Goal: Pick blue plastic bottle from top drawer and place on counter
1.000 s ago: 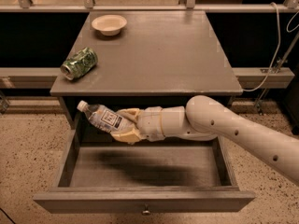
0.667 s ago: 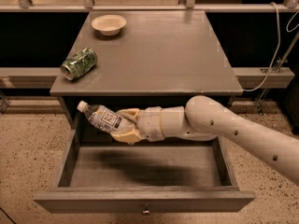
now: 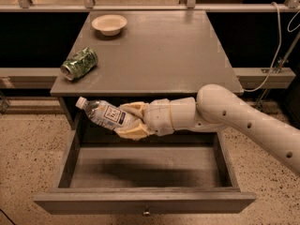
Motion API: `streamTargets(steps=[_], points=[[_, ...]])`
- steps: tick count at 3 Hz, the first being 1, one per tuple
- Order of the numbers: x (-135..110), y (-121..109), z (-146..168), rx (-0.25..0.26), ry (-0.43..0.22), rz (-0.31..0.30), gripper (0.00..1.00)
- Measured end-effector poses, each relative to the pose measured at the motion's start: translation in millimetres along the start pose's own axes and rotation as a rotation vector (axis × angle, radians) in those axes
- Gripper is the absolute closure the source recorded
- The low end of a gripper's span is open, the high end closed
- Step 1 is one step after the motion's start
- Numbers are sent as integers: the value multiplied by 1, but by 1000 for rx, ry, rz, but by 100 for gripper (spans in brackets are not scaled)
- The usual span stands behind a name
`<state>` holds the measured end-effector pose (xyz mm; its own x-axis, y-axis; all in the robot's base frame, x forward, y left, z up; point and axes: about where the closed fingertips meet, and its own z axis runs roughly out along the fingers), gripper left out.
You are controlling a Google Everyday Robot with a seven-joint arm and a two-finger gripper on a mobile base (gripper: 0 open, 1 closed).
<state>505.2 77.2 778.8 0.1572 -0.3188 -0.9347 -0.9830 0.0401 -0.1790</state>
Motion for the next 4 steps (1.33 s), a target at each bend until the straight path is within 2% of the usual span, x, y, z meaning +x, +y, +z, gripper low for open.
streamTargets(steps=[1,2,3,4], points=[[-49,-2,-39,6,-22,-116,100],[-75,-26,-71,39,63,-159,100],[-69,-75,-107,5,264,-114,100],[-31,-118,-112,-65,395,48,100]])
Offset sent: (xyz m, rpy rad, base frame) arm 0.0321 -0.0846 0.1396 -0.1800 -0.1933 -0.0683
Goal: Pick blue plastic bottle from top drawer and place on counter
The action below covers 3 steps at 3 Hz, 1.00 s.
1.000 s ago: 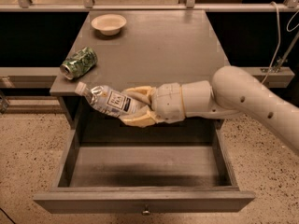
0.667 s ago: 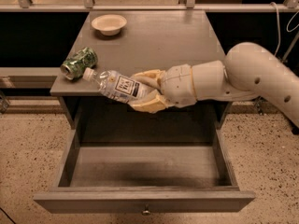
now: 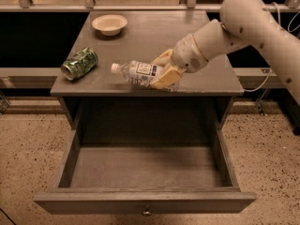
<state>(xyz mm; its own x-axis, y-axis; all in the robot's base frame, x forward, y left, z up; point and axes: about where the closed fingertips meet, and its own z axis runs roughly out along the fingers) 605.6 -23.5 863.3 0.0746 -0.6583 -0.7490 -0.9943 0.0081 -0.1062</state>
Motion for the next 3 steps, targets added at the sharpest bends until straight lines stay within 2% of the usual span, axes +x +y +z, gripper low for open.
streamTargets(steps=[1,3], points=[[15,-42,9,-51,64,106,97],[9,-42,7,-40,51,90,52]])
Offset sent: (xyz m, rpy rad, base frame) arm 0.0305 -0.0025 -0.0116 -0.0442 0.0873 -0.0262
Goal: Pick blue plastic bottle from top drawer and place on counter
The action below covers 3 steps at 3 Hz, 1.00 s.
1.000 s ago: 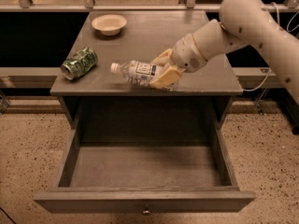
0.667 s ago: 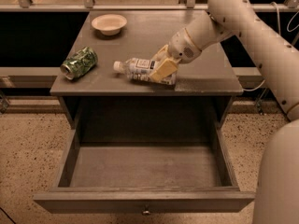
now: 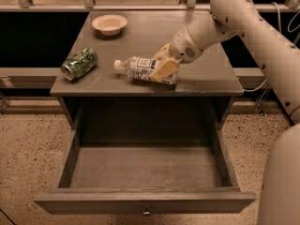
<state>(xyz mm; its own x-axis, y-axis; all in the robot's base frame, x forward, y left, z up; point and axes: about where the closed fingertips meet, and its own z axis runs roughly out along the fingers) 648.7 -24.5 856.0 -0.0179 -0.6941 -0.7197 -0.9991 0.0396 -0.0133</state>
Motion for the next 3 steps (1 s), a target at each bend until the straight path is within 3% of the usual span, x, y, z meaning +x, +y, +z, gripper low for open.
streamTargets(steps=[2,3], points=[[-1,0,6,-7,-1,0,6],[-1,3,-11,22,40,8,0]])
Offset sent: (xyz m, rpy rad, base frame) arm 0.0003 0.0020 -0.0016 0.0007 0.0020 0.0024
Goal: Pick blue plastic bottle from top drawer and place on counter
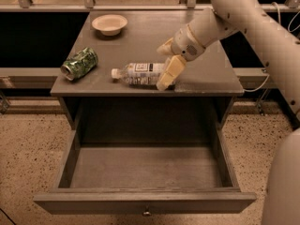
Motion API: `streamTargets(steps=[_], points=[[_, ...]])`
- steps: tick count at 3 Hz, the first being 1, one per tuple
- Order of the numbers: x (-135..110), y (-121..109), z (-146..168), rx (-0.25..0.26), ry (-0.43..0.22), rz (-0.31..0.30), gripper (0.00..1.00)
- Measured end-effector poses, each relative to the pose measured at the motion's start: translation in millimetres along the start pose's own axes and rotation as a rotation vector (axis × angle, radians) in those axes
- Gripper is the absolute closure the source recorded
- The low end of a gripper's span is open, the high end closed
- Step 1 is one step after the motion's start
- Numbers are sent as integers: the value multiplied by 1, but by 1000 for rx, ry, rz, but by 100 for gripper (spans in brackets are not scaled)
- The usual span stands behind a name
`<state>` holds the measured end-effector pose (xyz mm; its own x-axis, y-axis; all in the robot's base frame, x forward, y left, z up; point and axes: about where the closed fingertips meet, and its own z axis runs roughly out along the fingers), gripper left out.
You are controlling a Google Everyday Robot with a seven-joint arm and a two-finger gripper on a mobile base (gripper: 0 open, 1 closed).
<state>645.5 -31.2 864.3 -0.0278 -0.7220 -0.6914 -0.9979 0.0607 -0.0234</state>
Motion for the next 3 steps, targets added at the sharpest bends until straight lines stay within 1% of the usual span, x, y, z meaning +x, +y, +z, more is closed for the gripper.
streamTargets(steps=[1,2,3], points=[[-2,6,-26,45,56,-39,0],[-2,18,-42,83,108,-169,0],[-2,18,-42,83,108,-169,0]])
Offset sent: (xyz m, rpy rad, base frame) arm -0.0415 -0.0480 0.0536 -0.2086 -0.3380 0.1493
